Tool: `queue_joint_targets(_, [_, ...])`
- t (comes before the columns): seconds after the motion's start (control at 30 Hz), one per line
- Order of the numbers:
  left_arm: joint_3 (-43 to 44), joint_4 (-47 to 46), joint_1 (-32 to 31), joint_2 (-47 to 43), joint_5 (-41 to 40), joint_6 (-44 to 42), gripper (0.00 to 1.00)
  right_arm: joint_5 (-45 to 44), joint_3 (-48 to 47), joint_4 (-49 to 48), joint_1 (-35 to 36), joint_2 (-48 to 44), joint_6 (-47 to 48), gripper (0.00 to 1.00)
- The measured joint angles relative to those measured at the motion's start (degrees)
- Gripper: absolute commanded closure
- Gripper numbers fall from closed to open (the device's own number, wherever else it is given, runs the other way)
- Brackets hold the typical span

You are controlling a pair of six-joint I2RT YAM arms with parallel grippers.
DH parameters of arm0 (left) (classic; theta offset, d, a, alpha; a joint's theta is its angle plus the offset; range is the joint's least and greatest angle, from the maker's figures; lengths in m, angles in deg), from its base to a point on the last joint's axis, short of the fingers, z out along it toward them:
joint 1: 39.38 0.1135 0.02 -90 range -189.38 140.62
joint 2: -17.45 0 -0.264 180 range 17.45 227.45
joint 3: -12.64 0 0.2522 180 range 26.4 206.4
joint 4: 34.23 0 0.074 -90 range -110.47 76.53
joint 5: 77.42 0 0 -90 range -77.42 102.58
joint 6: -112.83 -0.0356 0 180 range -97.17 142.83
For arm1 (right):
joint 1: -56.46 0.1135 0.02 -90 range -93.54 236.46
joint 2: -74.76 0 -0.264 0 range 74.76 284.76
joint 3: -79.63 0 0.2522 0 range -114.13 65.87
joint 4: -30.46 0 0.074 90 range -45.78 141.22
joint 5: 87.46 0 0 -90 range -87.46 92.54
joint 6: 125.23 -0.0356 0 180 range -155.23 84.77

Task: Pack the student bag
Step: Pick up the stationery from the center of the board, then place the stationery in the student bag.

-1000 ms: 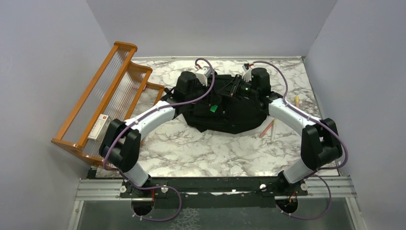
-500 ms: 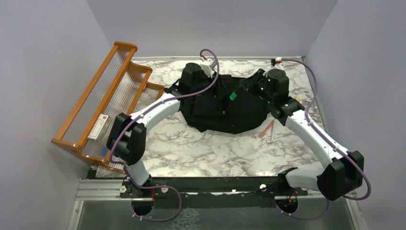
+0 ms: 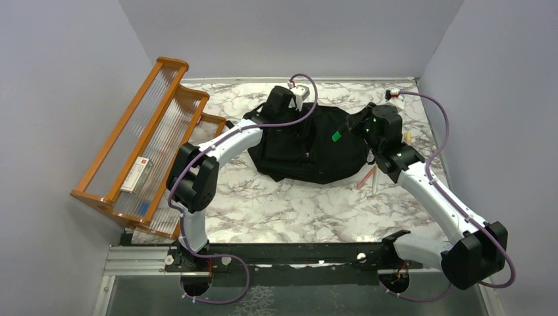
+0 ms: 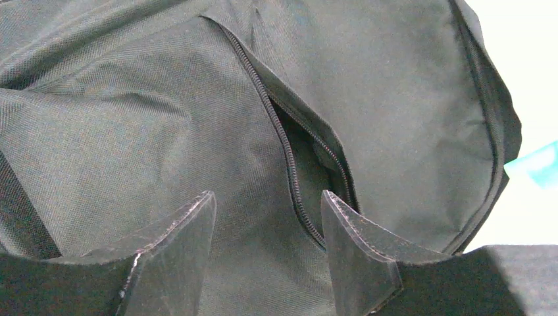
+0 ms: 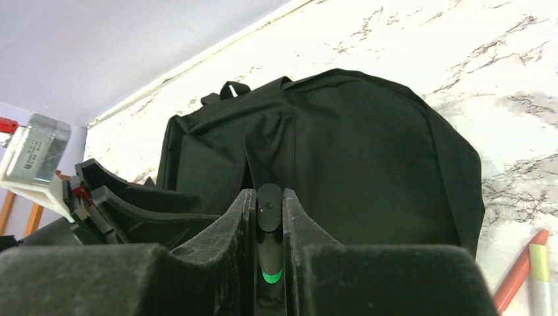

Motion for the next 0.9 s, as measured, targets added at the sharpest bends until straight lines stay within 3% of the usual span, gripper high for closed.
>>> queue_joint_targets(0.37, [2.12,3.06,-2.34,4.11,-1.36,-2.99,0.40,-0.81,1.40,0.39,0.00,-1.33,0.09,0.99])
queue_joint_targets(0.7, [9.14,9.35,-4.26,7.37,-9.88,-7.52,0.60,-0.68,2.54,0.44,0.00,-1.73,-0.46,1.00])
queue_joint_targets(0.9, [9.29,10.64,-4.50,7.37,-13.51,-8.50,0.83,2.08,3.80,-0.26,0.00,-1.73,-3.45,0.99])
